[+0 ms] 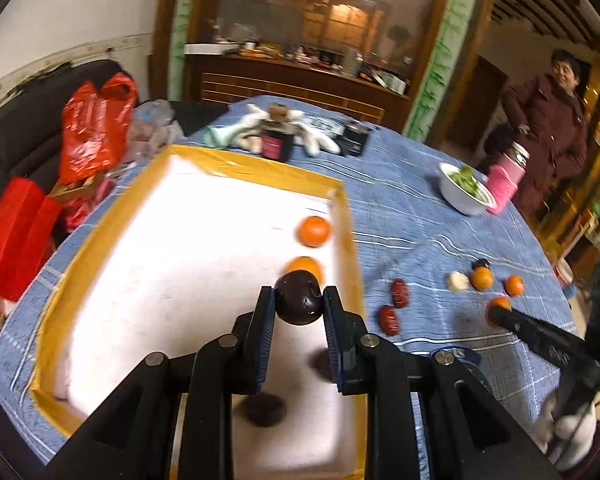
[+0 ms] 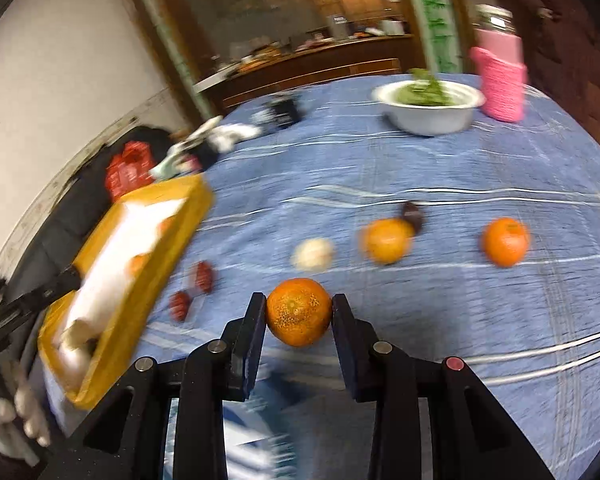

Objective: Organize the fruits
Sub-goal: 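Release the plum into the white tray with the left tool while the right tool drops the mandarin there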

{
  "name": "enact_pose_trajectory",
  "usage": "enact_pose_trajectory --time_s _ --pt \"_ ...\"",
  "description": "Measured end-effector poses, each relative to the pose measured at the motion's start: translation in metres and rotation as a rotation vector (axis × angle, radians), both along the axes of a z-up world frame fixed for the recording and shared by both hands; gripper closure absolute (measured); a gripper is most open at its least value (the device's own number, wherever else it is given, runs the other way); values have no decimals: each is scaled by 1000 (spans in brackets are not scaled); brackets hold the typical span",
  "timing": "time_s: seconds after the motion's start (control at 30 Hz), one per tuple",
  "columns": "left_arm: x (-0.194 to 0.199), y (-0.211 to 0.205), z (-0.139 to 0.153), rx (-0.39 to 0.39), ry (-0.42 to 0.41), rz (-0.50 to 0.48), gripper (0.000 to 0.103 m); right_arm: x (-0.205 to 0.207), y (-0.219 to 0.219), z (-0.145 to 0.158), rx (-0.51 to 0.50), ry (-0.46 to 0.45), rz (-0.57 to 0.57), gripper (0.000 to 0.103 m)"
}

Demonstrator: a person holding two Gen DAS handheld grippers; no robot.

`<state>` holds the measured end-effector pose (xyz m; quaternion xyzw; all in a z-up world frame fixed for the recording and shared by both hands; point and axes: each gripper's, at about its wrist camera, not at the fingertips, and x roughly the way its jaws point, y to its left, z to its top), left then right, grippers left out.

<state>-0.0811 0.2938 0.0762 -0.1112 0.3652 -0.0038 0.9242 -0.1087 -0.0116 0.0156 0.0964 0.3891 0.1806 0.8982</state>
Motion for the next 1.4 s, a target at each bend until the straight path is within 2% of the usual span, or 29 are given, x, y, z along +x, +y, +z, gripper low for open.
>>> enact_pose_trajectory --time_s 0.17,0.3,0.4,0.63,0.67,0.73,0.77,0.8,0.87,1.0,1.1,1.27,1.4 --pt "-14 36 -5 -34 -11 61 80 -17 67 23 -27 -21 155 66" --pt "-19 62 -13 -64 -8 112 80 -19 109 31 -7 -1 244 66" --pt "-20 78 -20 -94 2 135 79 -15 138 26 1 36 290 66" --pt "-21 97 -30 -144 12 143 79 -5 194 6 -62 89 348 66" --pt "-21 99 -31 -155 18 145 76 -3 200 2 -72 94 355 65" --pt "-22 103 -32 -178 22 148 62 -1 208 -3 -84 103 361 64" --pt "-24 106 -31 -189 18 155 49 0 211 -4 -88 104 362 59" --pt "-25 106 -29 -191 10 162 45 0 212 -5 -89 100 363 55" --pt "-28 106 -26 -191 -1 168 44 -4 211 -2 -90 84 366 52" --pt "-33 100 -18 -200 -11 176 27 -10 201 5 -74 66 354 51" --pt "-35 87 -9 -183 -13 167 19 -15 182 10 -50 56 327 50" --pt "-40 62 5 -197 -24 95 18 -29 133 12 -48 36 262 49" --pt "-44 38 14 -159 -27 50 18 -41 73 9 -54 32 165 49"
